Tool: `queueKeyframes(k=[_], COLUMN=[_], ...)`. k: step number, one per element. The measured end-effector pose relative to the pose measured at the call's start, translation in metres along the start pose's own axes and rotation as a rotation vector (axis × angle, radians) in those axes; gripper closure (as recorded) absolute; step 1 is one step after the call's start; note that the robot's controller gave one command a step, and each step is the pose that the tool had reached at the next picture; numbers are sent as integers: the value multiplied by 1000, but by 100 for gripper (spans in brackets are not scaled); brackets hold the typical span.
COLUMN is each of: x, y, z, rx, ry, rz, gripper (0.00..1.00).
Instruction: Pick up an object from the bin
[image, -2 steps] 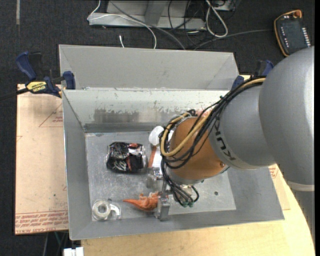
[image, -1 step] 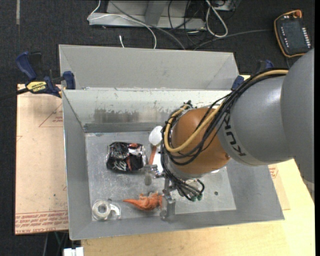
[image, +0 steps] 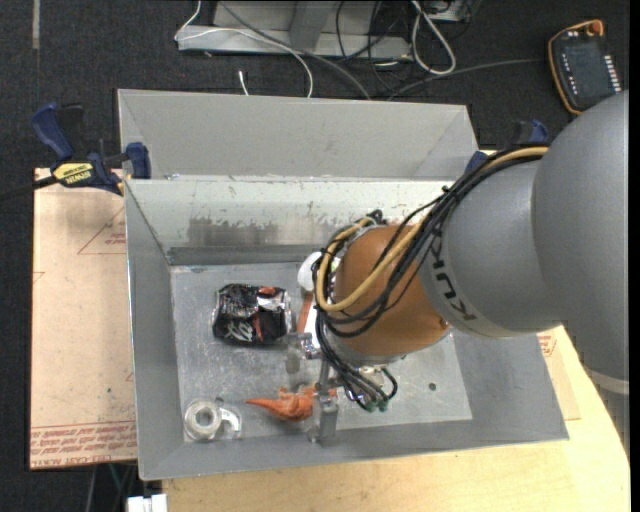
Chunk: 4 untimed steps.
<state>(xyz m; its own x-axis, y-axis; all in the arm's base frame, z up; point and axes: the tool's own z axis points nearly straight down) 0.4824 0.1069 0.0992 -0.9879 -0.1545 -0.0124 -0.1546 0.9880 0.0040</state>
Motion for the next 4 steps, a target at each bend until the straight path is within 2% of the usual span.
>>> queueKeyframes(k=[1,2,4], x=[-8,-1,0], y=[-10,-4,-4], z=[27,29,17], rx=[1,-2,-2], ry=[-16,-5,-1], rz=[-237,-76,-75], gripper=[0,100,100])
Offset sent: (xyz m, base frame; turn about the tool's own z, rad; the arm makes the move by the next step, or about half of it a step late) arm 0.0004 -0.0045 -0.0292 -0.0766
